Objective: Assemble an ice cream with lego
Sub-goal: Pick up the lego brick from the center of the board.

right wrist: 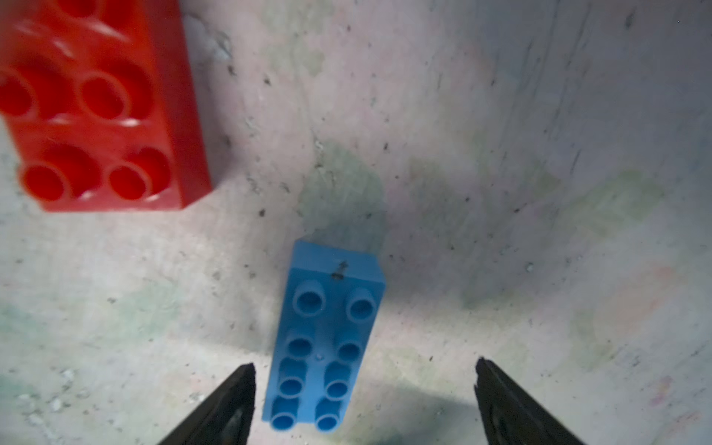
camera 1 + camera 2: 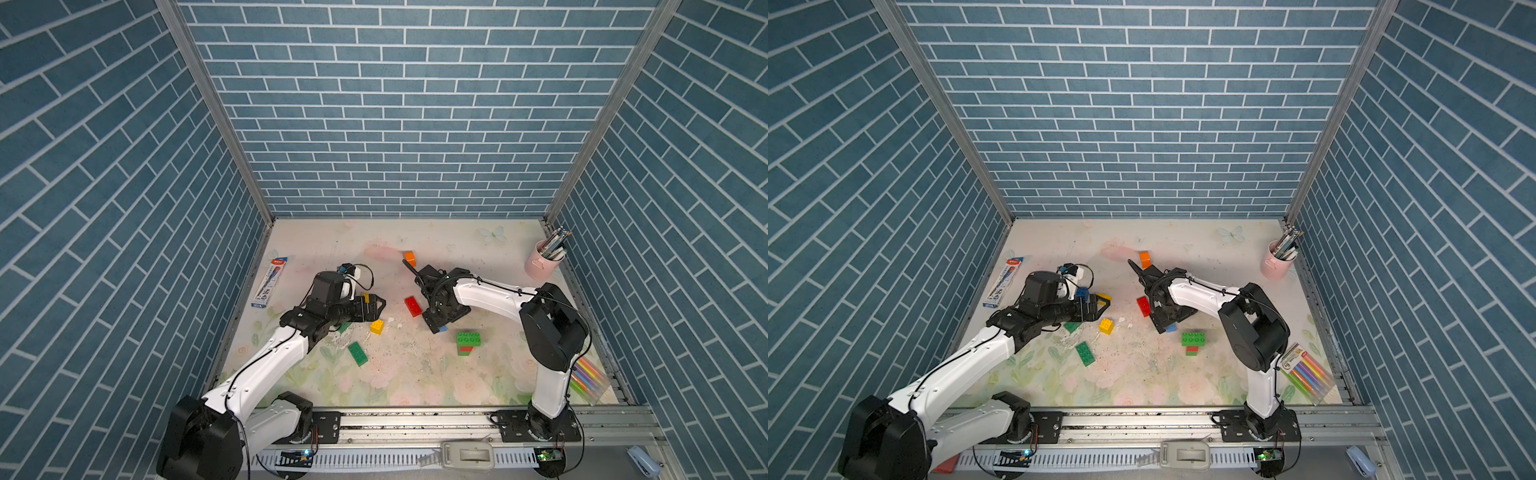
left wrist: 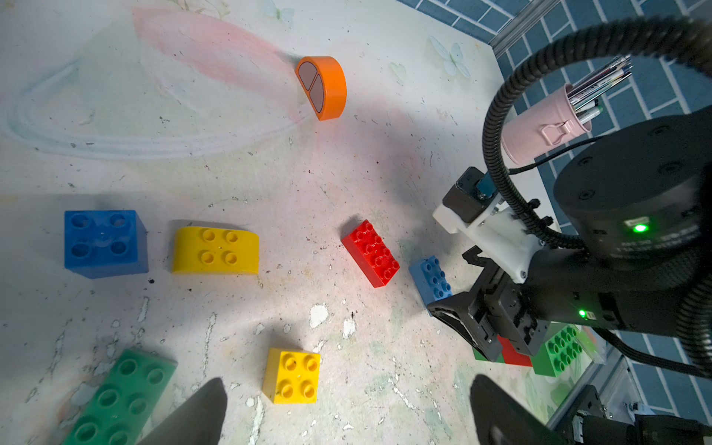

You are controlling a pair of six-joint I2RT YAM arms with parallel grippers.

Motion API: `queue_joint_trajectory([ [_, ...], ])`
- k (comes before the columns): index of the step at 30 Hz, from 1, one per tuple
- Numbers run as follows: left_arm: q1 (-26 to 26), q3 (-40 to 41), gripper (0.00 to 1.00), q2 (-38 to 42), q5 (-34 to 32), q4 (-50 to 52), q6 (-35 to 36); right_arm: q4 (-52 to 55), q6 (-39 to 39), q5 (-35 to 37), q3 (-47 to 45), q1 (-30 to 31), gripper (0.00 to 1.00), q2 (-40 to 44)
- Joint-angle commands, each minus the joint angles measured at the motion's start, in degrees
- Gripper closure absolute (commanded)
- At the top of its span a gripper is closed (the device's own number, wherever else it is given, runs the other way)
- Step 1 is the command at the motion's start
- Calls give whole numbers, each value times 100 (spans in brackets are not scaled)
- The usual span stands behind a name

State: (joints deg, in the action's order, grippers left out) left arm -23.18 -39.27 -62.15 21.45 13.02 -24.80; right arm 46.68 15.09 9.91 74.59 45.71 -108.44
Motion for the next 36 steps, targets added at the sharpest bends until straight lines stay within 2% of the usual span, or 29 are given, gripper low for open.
queue_joint_trajectory([
  [1,-20,51,0,-8,-53,60,76,-166,-197,298,-59,-94,10,-122],
  [11,-15,46,0,54,-115,130,89,-49,-402,1226,-43,-559,11,-88],
  [19,-11,25,1,-4,-118,97,93,204,-396,1635,281,-859,11,-309],
  [27,-14,33,0,58,-151,173,124,165,233,-94,398,-1027,12,69],
  [36,-16,29,0,63,-168,179,137,-46,813,-380,517,-1263,12,-186],
])
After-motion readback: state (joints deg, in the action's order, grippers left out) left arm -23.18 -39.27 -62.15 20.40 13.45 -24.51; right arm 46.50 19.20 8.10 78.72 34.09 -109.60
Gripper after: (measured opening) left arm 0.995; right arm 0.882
